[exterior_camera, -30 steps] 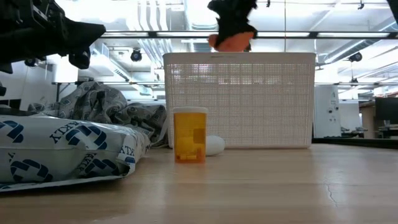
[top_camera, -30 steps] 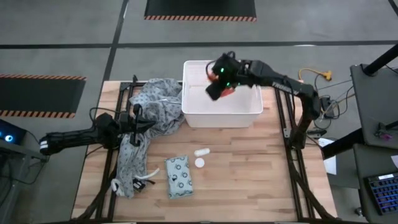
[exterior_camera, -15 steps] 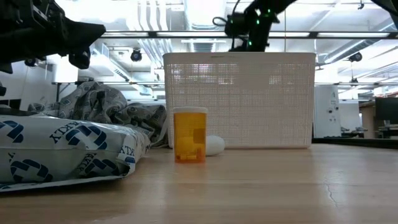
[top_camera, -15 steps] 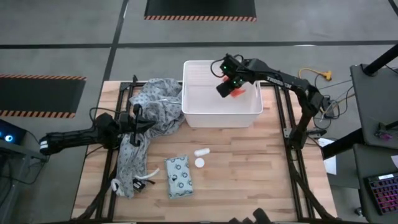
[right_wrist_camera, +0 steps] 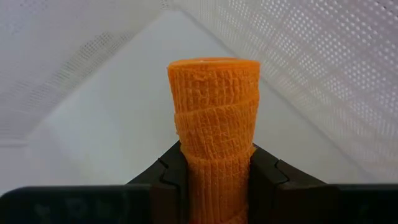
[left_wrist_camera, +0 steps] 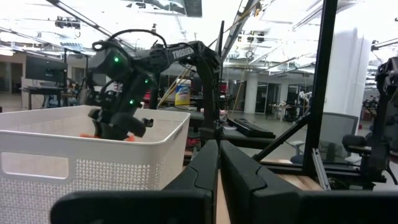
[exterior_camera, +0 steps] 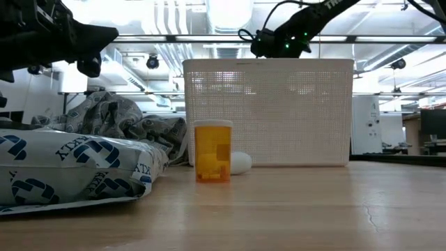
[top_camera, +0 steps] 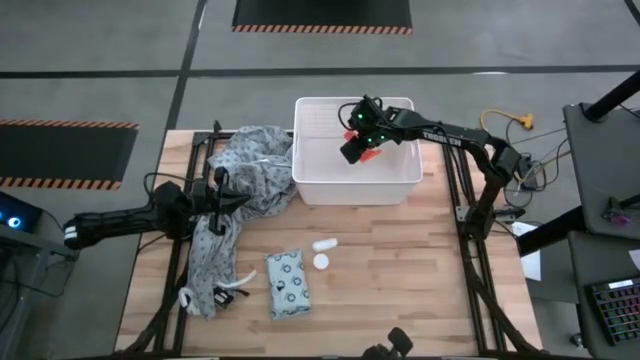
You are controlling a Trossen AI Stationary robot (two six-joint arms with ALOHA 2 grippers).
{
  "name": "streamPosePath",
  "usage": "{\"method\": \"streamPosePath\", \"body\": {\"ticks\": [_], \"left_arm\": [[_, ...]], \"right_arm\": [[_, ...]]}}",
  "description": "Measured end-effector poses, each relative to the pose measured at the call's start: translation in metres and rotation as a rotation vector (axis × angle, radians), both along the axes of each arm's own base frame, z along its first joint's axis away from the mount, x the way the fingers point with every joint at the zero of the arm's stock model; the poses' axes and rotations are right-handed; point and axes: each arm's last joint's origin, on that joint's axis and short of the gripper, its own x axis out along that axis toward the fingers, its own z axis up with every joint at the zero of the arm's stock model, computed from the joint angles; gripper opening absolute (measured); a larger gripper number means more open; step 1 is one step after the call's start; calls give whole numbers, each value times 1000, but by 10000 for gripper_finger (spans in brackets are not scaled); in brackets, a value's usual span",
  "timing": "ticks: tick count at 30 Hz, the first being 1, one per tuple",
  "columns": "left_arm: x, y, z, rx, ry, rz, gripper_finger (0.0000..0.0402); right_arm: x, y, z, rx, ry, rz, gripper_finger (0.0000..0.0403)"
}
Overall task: Pick & place medical supplies in basket/bin
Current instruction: Put the orange bandage into the white bin, then put the orange medicine bottle into the white bin
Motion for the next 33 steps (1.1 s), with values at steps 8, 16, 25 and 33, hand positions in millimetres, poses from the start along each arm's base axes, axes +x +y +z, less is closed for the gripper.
{"method": "streamPosePath", "body": {"ticks": [8,16,25,33], "left_arm": [[0,0,0,0,0,0,0],[0,0,0,0,0,0,0],[0,0,0,0,0,0,0],[0,0,0,0,0,0,0]], "right_arm": [[-3,2,-21,-7,11,28,90],[-6,5,-34,9,9,-1,113],[-2,2,-23,-7,-25,-17,216],[5,-2,3,-9,-78,-3,301]]}}
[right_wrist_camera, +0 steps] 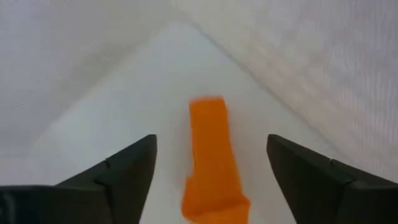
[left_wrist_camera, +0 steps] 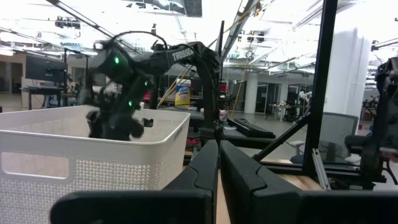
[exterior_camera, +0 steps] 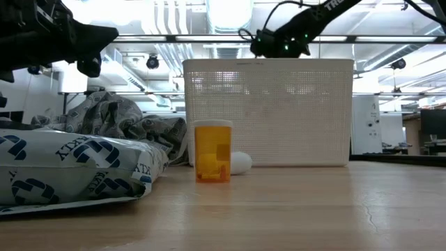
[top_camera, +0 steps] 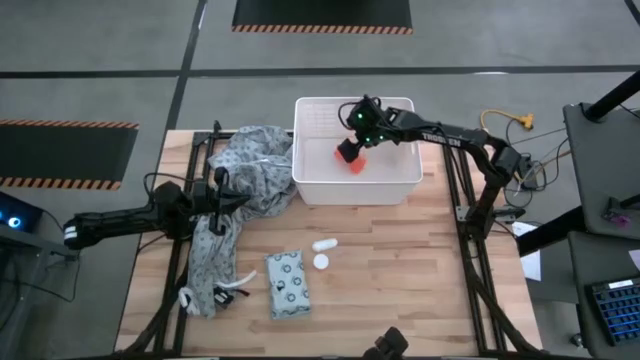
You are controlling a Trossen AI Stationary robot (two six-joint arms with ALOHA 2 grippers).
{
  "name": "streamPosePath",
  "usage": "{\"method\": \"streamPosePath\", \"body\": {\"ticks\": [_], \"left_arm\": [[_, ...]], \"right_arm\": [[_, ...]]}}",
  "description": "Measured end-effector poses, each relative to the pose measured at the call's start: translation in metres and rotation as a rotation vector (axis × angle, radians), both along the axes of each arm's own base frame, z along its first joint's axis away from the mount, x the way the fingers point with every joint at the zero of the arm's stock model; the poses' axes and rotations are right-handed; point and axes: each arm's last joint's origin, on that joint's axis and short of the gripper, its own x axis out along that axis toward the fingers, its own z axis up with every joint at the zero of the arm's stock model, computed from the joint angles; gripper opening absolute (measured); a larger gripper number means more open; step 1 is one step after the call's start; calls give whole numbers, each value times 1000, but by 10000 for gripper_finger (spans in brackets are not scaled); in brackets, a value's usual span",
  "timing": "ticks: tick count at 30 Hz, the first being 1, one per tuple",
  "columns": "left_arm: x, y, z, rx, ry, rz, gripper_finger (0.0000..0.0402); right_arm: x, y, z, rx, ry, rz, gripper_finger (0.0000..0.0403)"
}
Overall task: Pick & place medical supplies in basket/bin
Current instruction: Put the orange medicine bottle into the white bin
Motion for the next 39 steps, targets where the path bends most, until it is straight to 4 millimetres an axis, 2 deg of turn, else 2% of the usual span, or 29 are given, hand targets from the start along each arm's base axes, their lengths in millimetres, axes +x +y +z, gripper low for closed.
{"method": "streamPosePath", "body": {"ticks": [5,8,13,15,18,22,28,33,39], "left_arm": [[0,0,0,0,1,0,0],[0,0,-3,-5,25,0,0],[1,0,-6,-13,59,0,0],[1,0,-6,-13,58,0,0],[1,0,-5,-12,57,0,0],[1,0,-5,-12,55,0,0],[1,0,-5,-12,55,0,0],[2,0,-10,-22,105,0,0],[2,1,-17,-38,176,0,0]], "right_arm": [[15,3,44,-10,-158,97,304],[27,16,76,-90,-227,193,294],[47,58,123,-231,-287,410,280],[52,80,135,-265,-287,502,276],[57,115,142,-278,-262,629,274],[64,157,136,-256,-224,760,279],[68,207,97,-169,-123,884,289],[67,231,62,-73,-69,873,289],[67,252,28,-33,-92,876,281]]}}
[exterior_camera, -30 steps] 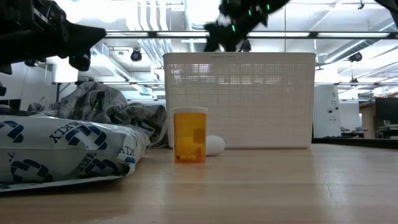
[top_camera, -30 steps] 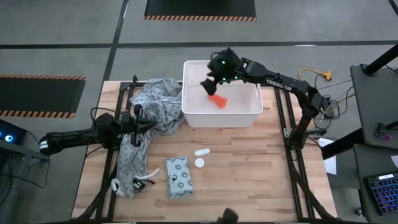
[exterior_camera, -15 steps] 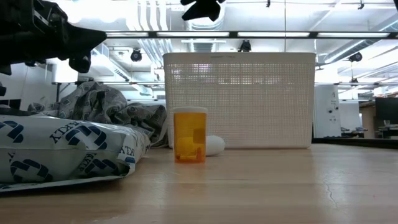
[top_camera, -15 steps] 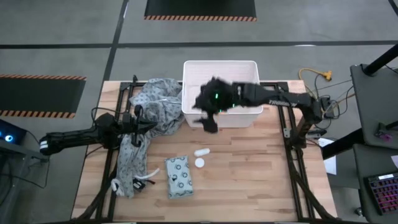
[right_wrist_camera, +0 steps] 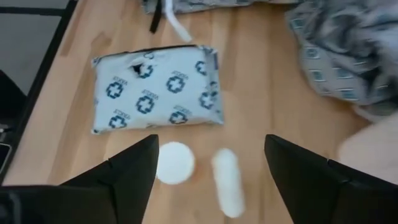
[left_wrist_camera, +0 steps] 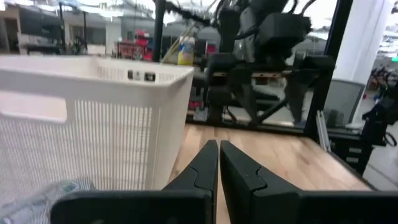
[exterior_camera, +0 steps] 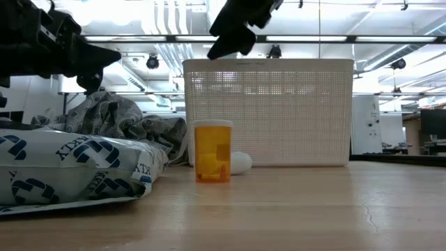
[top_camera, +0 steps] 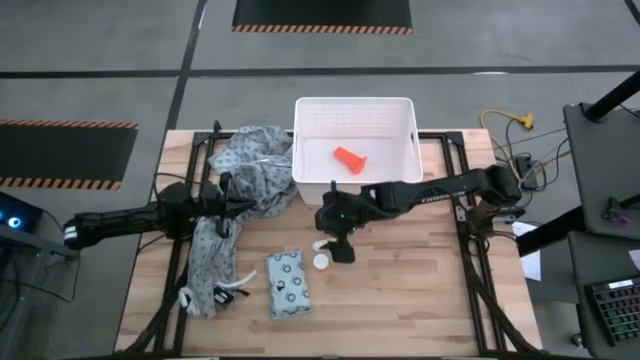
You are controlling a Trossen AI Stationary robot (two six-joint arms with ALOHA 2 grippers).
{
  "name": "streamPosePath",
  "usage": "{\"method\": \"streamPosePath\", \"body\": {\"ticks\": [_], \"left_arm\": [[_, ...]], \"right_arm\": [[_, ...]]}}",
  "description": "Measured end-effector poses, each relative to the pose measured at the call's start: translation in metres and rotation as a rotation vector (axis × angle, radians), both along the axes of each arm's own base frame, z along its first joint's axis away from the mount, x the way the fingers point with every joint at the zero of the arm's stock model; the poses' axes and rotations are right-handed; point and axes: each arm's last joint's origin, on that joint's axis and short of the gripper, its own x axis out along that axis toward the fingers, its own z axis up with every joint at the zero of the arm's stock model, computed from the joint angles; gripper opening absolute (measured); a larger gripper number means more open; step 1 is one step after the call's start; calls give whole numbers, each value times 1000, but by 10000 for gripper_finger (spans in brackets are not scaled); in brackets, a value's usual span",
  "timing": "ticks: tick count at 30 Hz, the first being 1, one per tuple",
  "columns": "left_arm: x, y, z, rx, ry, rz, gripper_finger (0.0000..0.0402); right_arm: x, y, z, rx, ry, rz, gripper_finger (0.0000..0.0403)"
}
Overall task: Pick & place medical supplies in basket/bin
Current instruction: Put the orange medicine bottle into the white bin
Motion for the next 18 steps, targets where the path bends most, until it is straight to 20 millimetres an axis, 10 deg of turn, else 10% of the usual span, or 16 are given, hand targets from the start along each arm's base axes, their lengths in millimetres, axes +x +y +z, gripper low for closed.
{"method": "streamPosePath", "body": {"ticks": [18], "left_arm": [[0,0,-1,-2,11,0,0]], "right_arm": [[-6,29,-68,14,-111,73,285]]}}
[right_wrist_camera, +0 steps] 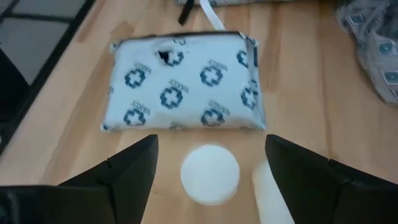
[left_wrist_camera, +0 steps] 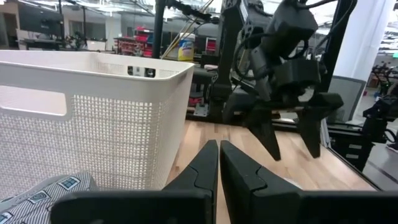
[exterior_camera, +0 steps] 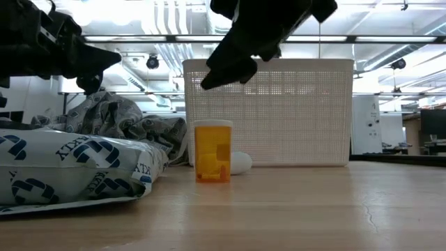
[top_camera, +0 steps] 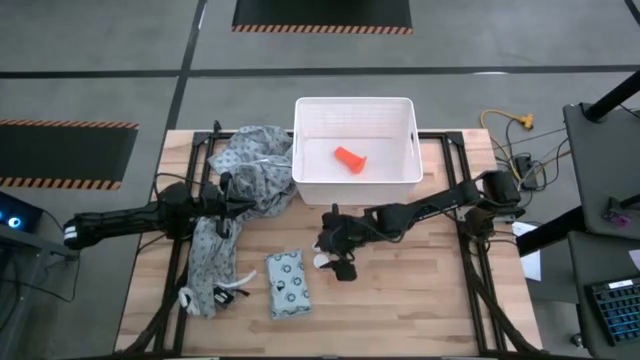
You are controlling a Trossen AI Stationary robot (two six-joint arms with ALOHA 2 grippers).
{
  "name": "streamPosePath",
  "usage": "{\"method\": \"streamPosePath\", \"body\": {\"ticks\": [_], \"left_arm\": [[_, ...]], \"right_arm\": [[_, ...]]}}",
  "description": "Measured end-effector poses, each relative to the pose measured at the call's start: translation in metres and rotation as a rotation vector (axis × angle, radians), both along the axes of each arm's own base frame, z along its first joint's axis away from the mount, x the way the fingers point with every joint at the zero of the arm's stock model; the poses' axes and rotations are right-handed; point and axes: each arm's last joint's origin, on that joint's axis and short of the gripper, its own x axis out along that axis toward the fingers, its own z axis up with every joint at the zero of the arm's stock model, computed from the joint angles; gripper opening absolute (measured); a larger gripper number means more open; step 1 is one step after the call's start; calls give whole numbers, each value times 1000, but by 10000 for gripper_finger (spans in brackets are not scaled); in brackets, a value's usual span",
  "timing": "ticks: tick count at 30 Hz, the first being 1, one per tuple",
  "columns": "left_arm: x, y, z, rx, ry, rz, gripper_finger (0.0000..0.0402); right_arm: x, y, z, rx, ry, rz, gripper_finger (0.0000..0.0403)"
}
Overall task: Pick & place medical supplies in basket/bin
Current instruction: Put the orange medicine bottle into the white bin
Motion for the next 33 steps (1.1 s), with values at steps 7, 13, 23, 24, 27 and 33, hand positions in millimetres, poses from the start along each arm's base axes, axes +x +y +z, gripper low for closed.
{"method": "streamPosePath", "body": {"ticks": [7,13,23,24,27,33], "left_arm": [[0,0,-1,-2,11,0,0],[0,0,-1,-3,13,0,0],[0,0,-2,-4,18,0,0],[0,0,-2,-4,18,0,0],[0,0,-2,-4,18,0,0],[0,0,-3,-7,32,0,0]], "right_arm": [[8,7,-33,-34,33,41,282],[17,12,-51,-25,73,36,290],[26,16,-73,-29,160,29,278],[27,16,-73,-25,162,24,274],[28,16,-70,-18,150,20,260],[26,16,-71,-25,170,22,228]]}}
